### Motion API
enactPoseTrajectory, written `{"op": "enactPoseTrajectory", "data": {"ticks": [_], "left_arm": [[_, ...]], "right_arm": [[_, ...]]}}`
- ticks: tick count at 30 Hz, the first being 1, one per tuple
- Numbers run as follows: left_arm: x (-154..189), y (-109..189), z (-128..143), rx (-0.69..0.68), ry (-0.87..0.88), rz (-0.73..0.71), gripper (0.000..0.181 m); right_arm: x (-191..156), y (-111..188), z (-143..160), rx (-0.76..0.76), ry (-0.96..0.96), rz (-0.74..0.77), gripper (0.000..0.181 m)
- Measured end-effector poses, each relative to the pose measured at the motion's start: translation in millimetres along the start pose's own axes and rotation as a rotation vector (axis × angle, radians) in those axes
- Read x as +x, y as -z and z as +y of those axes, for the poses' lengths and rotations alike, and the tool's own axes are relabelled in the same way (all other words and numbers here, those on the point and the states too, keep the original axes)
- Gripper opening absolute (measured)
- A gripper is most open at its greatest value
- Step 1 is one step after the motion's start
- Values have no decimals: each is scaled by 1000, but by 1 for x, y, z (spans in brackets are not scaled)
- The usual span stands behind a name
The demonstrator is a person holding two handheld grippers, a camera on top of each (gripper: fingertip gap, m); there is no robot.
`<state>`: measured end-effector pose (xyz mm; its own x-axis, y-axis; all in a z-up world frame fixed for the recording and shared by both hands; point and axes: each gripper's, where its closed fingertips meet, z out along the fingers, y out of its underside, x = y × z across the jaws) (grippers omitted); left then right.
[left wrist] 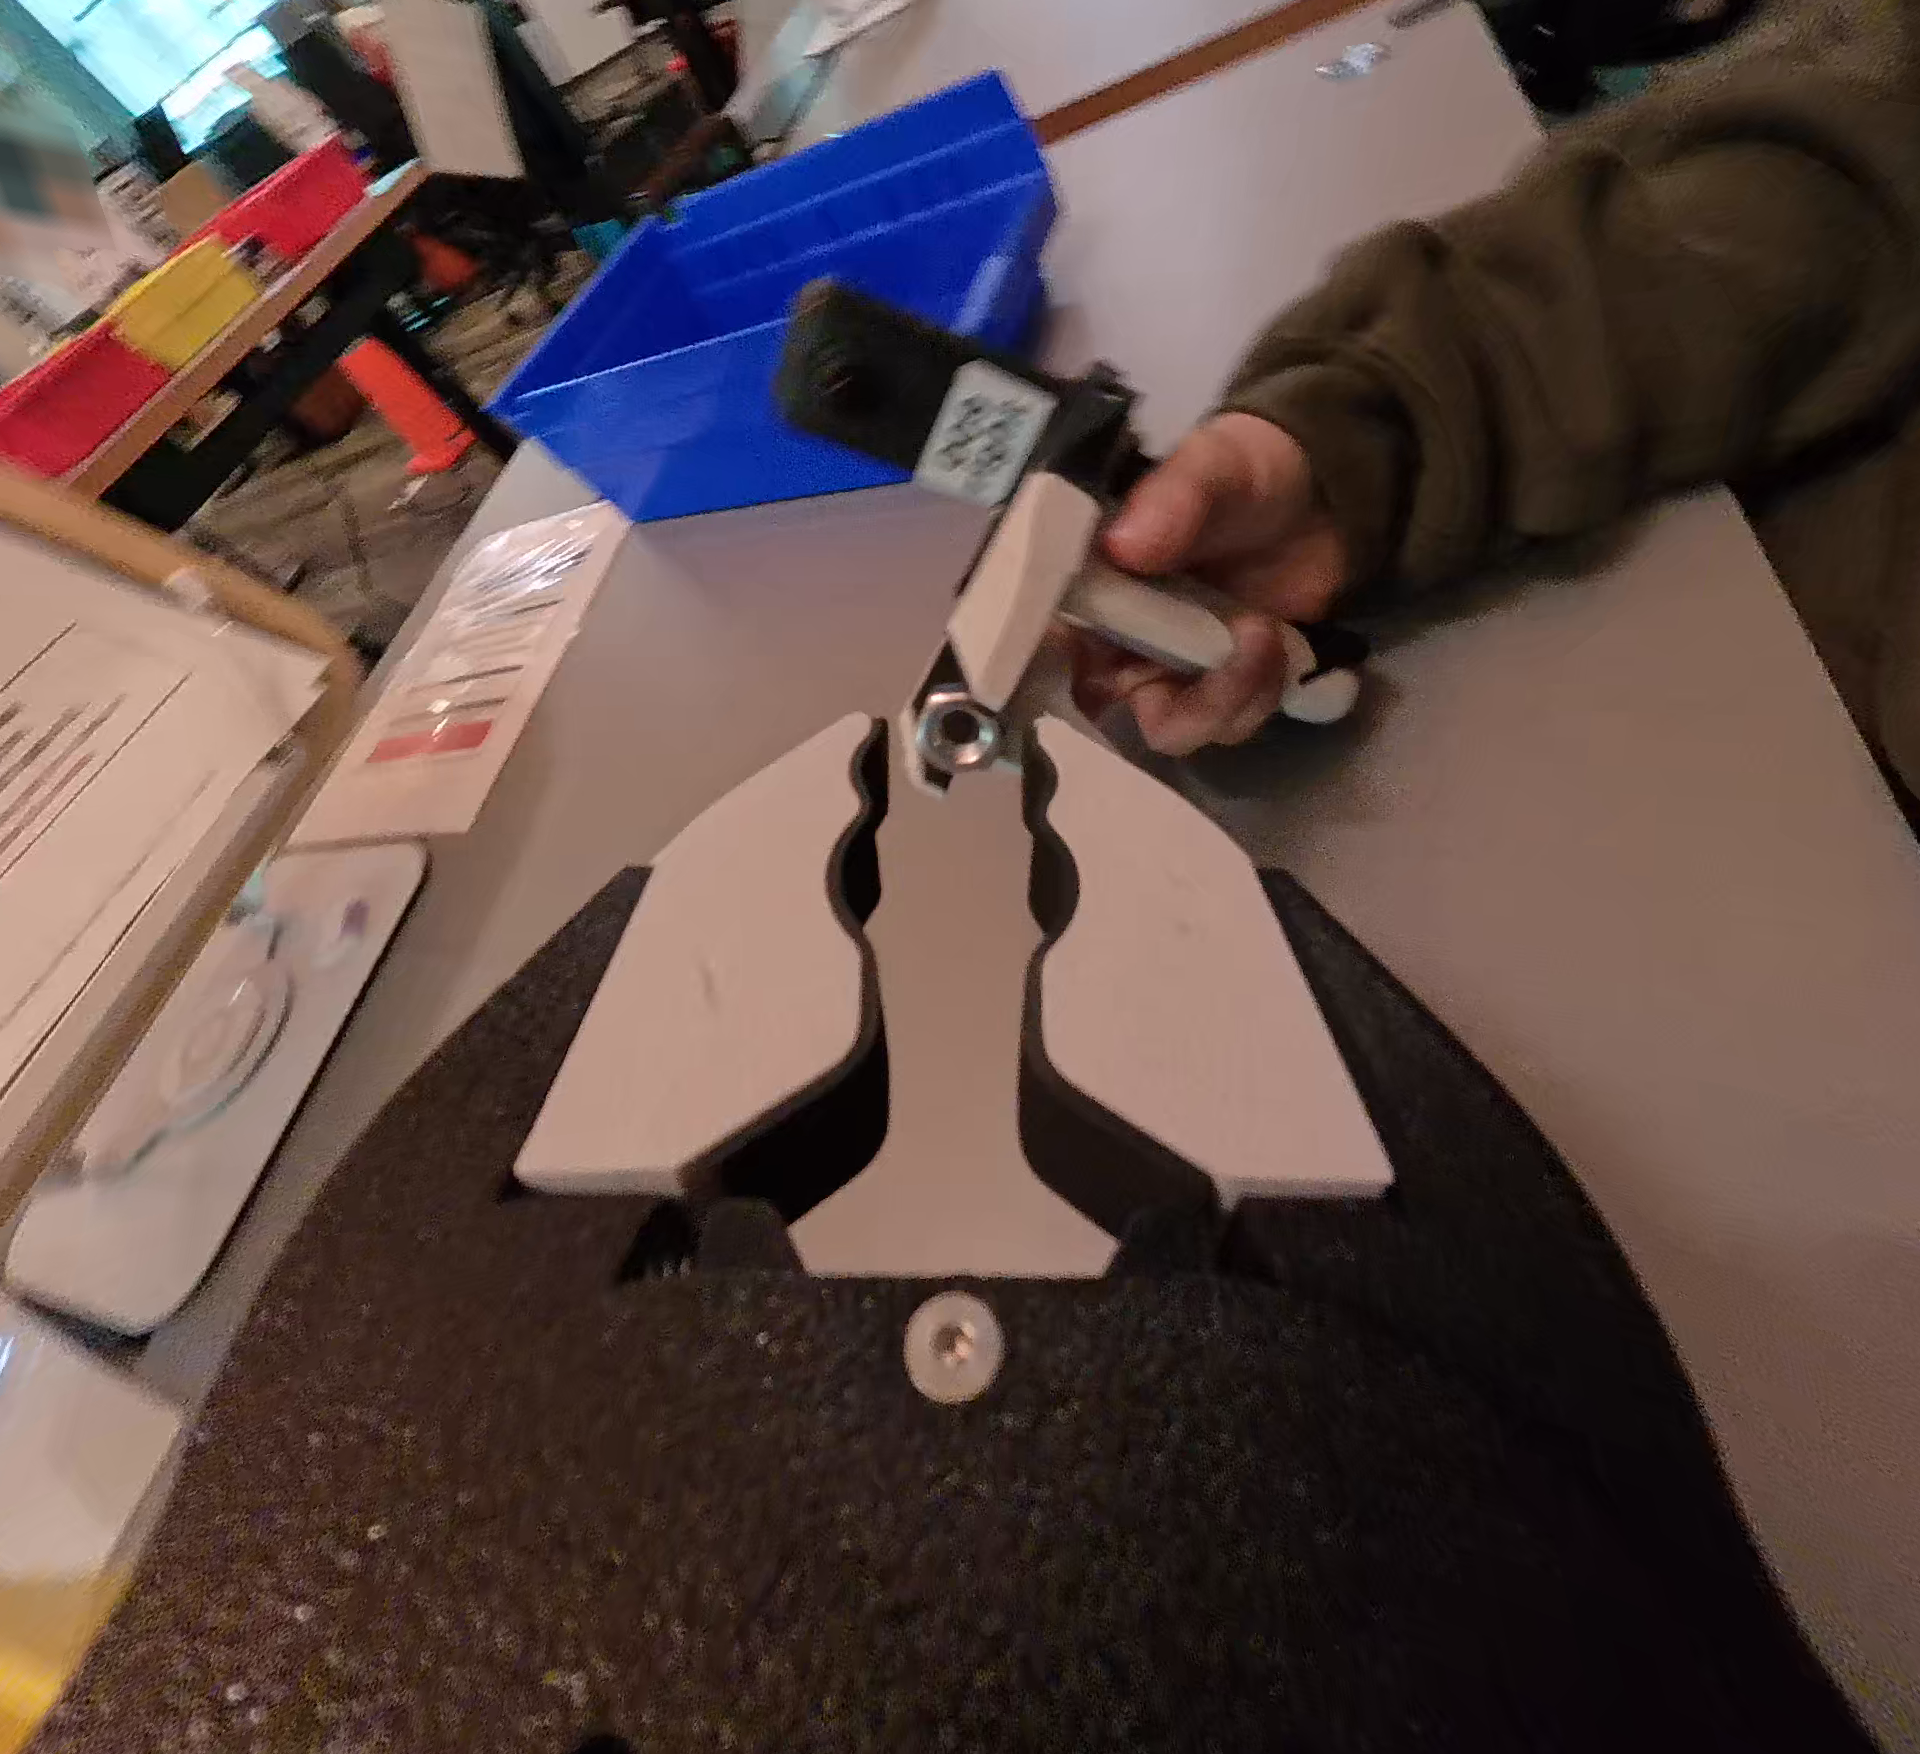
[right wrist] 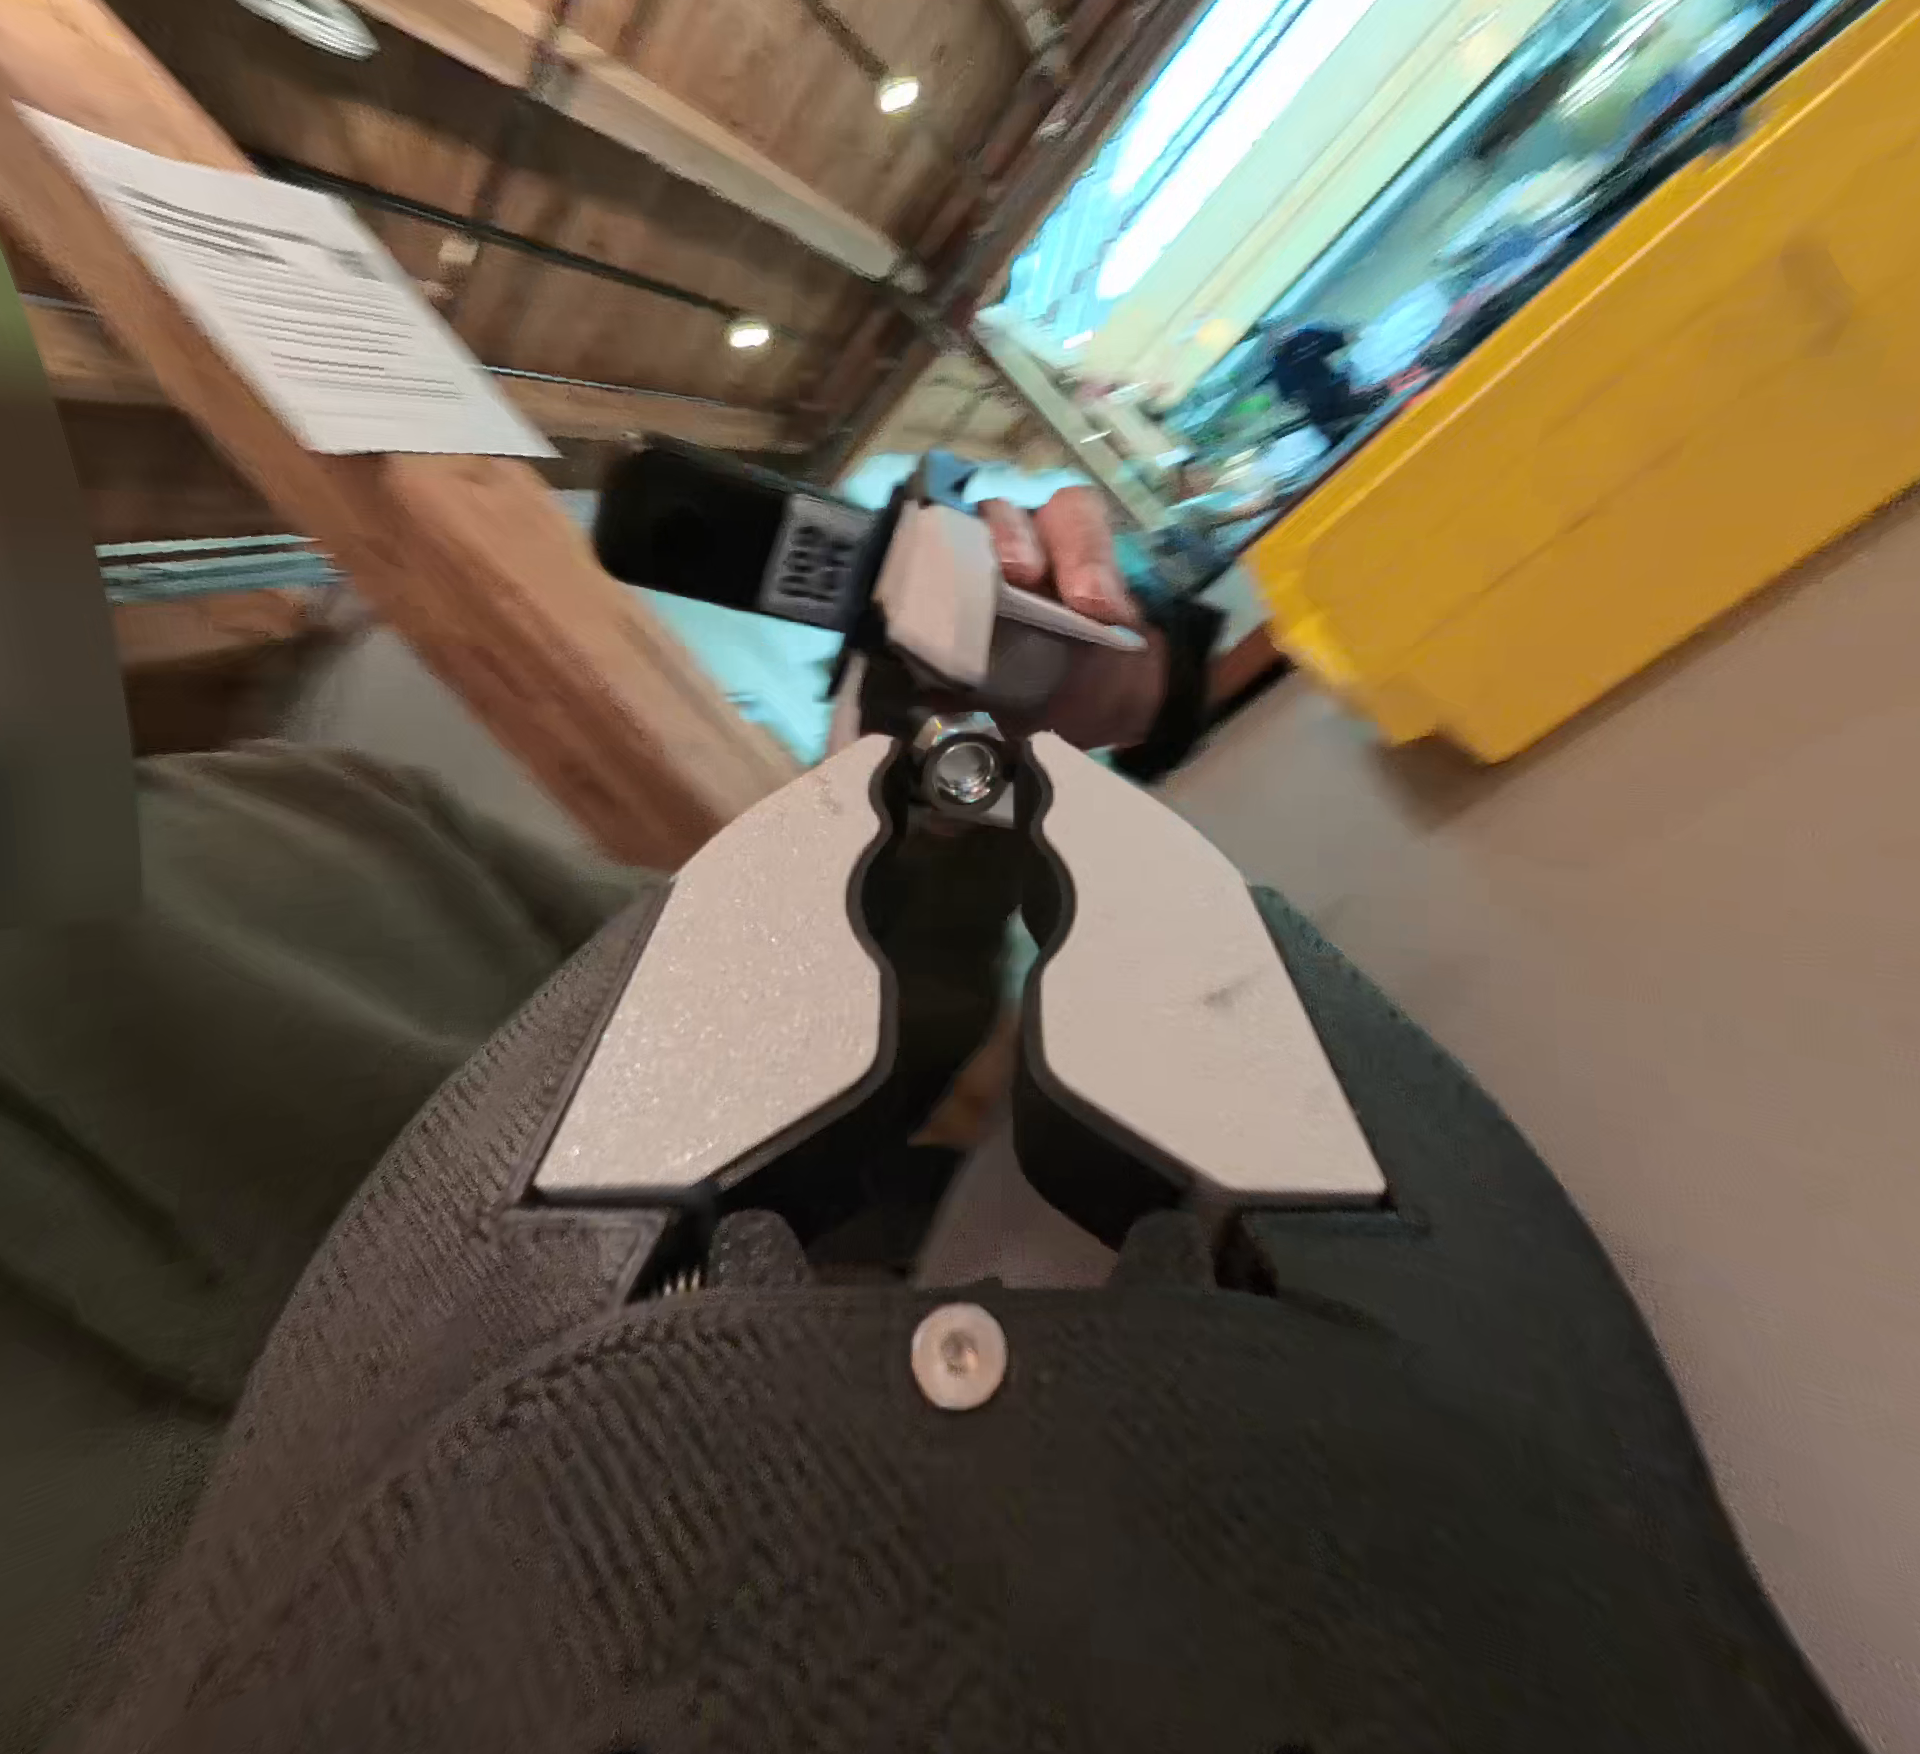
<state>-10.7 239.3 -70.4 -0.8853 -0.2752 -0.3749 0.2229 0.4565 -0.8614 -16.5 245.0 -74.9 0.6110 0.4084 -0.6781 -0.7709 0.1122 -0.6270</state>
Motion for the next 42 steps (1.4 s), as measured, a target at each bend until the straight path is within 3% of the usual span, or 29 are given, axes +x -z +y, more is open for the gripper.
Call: {"op": "enactPoseTrajectory", "data": {"ticks": [1, 4, 6, 8, 10, 13, 15, 18, 22, 27, 33, 35, 40, 42], "left_arm": [[-16, 7, 1, -14, 64, -59, 25], [-88, 45, 31, -180, 377, -310, 28], [-139, 81, 69, -312, 646, -501, 28], [-189, 113, 107, -360, 902, -662, 27], [-227, 131, 141, -347, 1166, -723, 27], [-265, 135, 189, -271, 1565, -706, 25], [-274, 131, 222, -252, 1795, -662, 14], [-263, 141, 276, -407, 2006, -756, 18], [-258, 151, 308, -468, 2071, -888, 23], [-260, 143, 317, -405, 2121, -901, 24], [-262, 148, 323, -462, 2086, -972, 17], [-259, 146, 322, -524, 2042, -905, 17], [-227, 139, 307, -914, 1754, -508, 14], [-220, 142, 305, -1031, 1647, -444, 14]], "right_arm": [[9, 5, -7, 19, 88, 98, 19], [35, 36, -35, 47, 463, 483, 19], [39, 54, -51, 32, 712, 682, 19], [44, 67, -60, -3, 872, 831, 19], [48, 71, -63, -25, 933, 905, 19], [55, 70, -58, -84, 972, 948, 19], [57, 68, -55, -115, 984, 948, 19], [55, 66, -54, -117, 989, 938, 19], [54, 66, -54, -110, 966, 918, 19], [56, 65, -52, -125, 945, 912, 19], [55, 63, -52, -103, 902, 886, 19], [54, 64, -53, -96, 888, 877, 19], [54, 63, -53, -94, 877, 872, 19], [54, 63, -52, -95, 876, 873, 19]]}}
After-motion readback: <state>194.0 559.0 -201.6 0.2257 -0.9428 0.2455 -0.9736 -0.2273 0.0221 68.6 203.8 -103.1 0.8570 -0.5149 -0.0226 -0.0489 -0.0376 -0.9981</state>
